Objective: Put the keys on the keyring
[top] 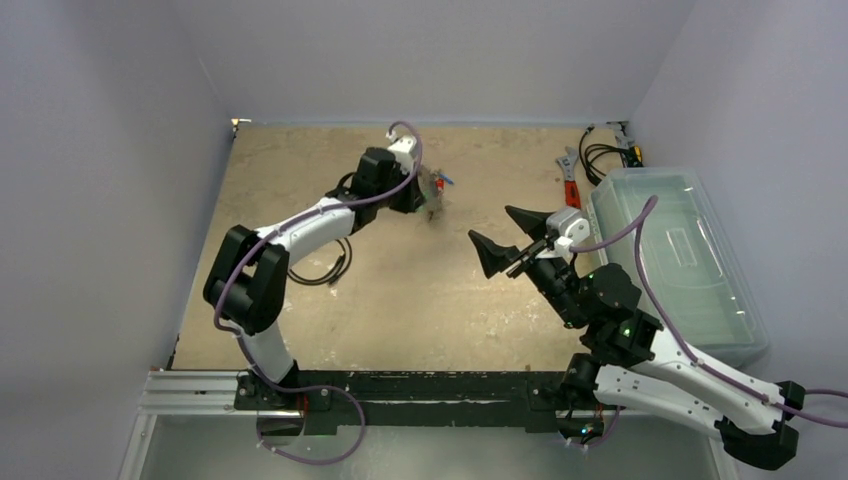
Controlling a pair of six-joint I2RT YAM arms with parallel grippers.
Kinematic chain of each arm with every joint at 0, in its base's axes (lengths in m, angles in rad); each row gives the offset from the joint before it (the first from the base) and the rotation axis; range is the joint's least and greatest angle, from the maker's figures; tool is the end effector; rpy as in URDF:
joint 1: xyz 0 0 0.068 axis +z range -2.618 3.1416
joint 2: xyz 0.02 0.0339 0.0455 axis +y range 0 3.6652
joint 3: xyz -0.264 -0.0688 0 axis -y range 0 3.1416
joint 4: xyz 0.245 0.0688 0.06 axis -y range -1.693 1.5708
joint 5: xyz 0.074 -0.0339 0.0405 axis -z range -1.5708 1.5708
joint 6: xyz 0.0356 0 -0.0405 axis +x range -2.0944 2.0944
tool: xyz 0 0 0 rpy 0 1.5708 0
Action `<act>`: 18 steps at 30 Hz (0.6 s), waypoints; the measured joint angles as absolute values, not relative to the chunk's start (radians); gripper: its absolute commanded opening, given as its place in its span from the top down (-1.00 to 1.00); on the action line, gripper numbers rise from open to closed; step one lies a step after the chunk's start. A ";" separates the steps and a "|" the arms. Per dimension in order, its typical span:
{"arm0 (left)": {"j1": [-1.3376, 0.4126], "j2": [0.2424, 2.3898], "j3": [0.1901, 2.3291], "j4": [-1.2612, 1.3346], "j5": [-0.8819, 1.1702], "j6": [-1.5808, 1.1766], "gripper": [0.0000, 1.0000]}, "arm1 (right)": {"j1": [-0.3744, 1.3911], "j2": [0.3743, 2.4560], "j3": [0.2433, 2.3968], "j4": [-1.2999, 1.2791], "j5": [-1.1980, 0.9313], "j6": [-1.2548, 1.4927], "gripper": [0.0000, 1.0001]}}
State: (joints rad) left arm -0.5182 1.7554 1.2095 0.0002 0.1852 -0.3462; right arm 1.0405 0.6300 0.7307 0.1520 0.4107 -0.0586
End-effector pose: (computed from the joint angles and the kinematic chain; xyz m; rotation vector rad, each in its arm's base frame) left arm 0.3461 -0.2049 0.2405 0.3015 2.1676 -0.6994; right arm 0.0869 0.1202 0.3800 -0.3851 1.3054 0.5586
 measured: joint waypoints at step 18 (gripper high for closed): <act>-0.519 1.481 0.803 -0.020 0.152 -0.559 1.00 | 1.040 0.701 0.731 0.126 0.405 -0.043 -0.60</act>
